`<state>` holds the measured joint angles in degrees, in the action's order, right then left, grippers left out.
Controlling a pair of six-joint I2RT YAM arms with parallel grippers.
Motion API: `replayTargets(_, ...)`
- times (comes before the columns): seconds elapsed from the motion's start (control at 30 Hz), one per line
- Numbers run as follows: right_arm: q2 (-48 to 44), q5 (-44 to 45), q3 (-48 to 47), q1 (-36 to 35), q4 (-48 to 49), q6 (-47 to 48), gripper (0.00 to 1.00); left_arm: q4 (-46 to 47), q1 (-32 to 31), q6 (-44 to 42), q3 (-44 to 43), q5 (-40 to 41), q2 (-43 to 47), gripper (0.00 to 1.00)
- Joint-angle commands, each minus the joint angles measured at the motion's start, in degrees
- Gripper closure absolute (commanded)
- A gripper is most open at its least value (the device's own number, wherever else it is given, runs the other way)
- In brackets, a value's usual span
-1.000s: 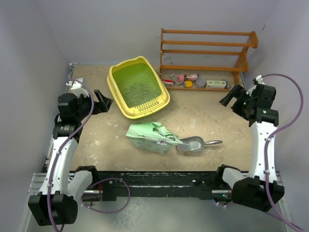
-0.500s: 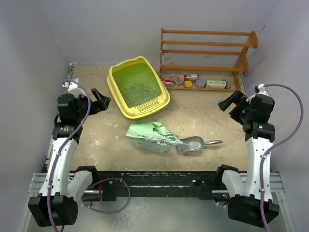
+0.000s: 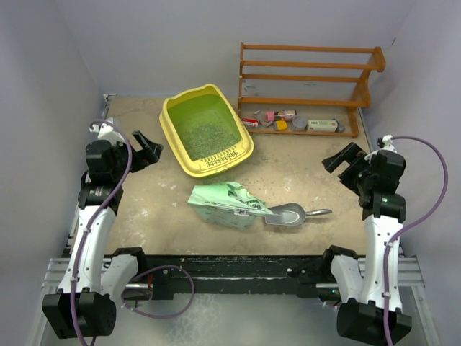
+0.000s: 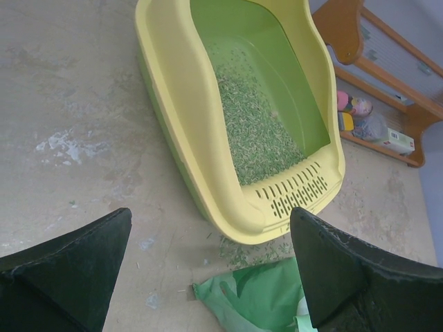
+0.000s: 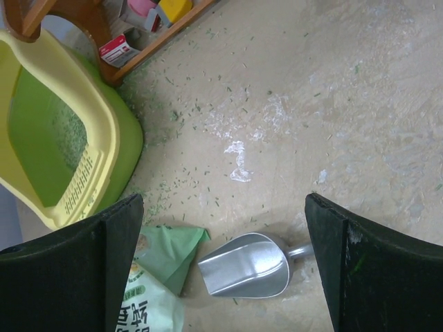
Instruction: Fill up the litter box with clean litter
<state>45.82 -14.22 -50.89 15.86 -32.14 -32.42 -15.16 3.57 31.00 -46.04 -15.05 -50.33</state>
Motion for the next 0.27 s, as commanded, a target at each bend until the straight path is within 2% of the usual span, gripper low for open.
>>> replayTargets(0.0, -0.7, -2.4, 0.6, 0.0, 2.6, -0.7, 0.00, 0.6, -0.1, -0.8, -2.7, 1.4, 0.4, 0.01)
replayTargets(0.23, -3.2, -0.1, 2.1, 0.0, 3.0, 0.4, 0.00, 0.4, -0.1, -1.5, -2.8, 0.9, -0.4, 0.01)
